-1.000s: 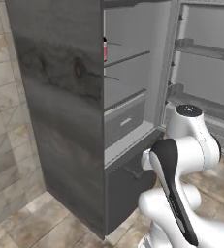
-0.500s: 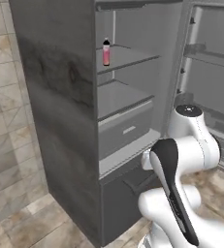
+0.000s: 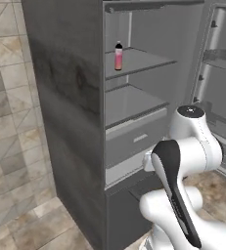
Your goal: Open the fridge, grab two sodas, and place both sodas inside the bowl with ice on the dining counter.
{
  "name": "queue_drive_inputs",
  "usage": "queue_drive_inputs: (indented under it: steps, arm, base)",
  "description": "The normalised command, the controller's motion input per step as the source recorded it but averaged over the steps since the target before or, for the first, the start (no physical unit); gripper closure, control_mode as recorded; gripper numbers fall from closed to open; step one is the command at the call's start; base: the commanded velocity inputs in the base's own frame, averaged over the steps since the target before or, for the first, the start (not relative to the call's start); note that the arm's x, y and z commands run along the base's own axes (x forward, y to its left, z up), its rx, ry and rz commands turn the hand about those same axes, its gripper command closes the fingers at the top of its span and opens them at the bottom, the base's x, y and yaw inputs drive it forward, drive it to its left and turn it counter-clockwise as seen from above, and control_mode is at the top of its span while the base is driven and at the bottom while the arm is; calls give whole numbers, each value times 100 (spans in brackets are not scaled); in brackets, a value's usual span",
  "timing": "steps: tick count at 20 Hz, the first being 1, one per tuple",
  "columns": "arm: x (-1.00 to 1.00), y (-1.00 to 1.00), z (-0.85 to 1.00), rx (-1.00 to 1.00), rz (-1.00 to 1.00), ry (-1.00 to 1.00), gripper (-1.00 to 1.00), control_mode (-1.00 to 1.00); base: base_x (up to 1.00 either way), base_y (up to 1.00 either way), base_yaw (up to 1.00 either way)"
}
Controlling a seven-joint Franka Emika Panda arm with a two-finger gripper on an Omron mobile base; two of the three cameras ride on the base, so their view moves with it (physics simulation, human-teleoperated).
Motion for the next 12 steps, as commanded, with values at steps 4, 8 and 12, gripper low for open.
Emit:
queue_drive_inputs:
  steps: [4, 8, 12]
  arm:
    - [0, 0, 0, 0, 0, 0, -100, 100]
    - [0, 0, 0, 0, 0, 0, -100, 100]
    - [0, 0, 0, 0, 0, 0, -100, 100]
  base:
    - [35, -21, 22]
    - [36, -25, 22]
    - [35, -35, 21]
